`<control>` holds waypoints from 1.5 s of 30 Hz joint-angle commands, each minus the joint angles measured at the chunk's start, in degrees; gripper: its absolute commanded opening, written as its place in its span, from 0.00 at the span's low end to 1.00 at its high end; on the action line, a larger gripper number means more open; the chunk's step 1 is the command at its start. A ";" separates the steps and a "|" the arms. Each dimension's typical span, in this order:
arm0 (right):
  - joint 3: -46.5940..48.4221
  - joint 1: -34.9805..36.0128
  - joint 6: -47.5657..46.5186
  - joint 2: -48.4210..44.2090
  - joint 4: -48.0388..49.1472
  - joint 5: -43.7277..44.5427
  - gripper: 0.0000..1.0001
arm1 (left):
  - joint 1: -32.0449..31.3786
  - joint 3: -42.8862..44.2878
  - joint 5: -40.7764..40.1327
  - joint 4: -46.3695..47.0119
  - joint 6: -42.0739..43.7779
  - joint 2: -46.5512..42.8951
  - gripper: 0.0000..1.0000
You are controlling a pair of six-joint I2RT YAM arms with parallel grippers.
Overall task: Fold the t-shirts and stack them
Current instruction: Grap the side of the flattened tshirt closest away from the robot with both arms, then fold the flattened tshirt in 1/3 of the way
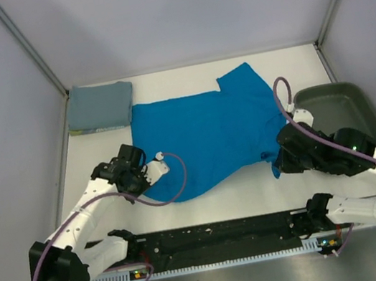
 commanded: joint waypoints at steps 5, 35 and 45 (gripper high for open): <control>5.77 -7.56 -15.41 2.01 -19.56 1.40 0.00 | -1.78 -0.49 -1.84 -4.55 0.21 -4.36 0.00; 11.21 -33.93 -71.31 45.78 32.38 15.13 0.00 | 3.50 17.27 -13.35 14.53 -7.96 29.56 0.00; 11.13 -34.28 -76.24 49.21 34.67 7.58 0.00 | 4.46 18.59 -14.93 14.44 -8.40 32.20 0.00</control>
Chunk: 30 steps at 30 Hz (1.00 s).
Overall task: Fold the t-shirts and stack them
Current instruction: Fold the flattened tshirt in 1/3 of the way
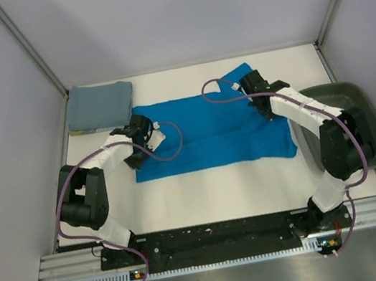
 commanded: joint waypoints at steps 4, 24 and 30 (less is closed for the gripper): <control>1.16 -0.62 -1.99 3.17 3.22 -3.98 0.00 | 1.43 3.40 -2.72 1.22 -0.86 1.34 0.05; 11.91 -3.17 20.84 1.01 -6.18 -7.10 0.57 | 4.70 -3.41 11.32 1.66 15.47 -15.68 0.50; -10.05 -8.69 34.29 -16.75 -7.15 -24.44 0.53 | -1.29 -16.36 16.88 4.99 22.52 -24.41 0.61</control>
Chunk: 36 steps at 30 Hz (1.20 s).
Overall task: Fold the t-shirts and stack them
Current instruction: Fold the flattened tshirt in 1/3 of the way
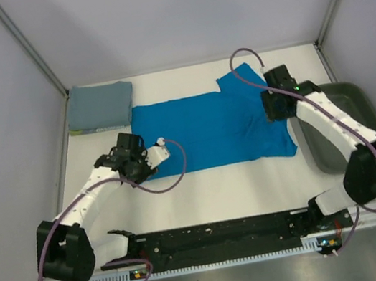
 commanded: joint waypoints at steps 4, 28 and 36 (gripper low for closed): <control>-21.20 -10.17 14.89 -16.78 -2.03 -16.05 0.46 | -3.16 -6.52 0.40 8.06 5.69 1.83 0.61; -30.80 -20.99 13.49 -7.92 13.80 -18.25 0.11 | -3.78 -9.51 -6.55 12.20 1.82 6.94 0.00; -30.01 -21.08 13.75 -14.94 9.32 -13.42 0.00 | 1.14 -7.84 -10.42 5.36 3.75 2.55 0.00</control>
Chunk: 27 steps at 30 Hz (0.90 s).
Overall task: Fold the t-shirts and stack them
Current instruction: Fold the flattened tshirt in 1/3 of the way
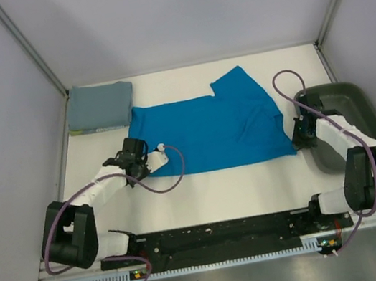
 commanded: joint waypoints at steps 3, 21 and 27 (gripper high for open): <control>1.77 -0.73 -0.28 -4.26 -3.02 -0.07 0.00 | 3.84 1.23 -2.88 -10.38 2.16 -5.51 0.00; 2.83 -0.29 3.14 -2.91 -11.72 1.31 0.38 | 3.75 5.08 3.18 -22.52 0.85 -6.04 0.38; 8.18 1.29 1.83 -12.24 -14.71 -1.92 0.49 | -0.79 25.28 18.45 -26.66 -7.66 -0.70 0.49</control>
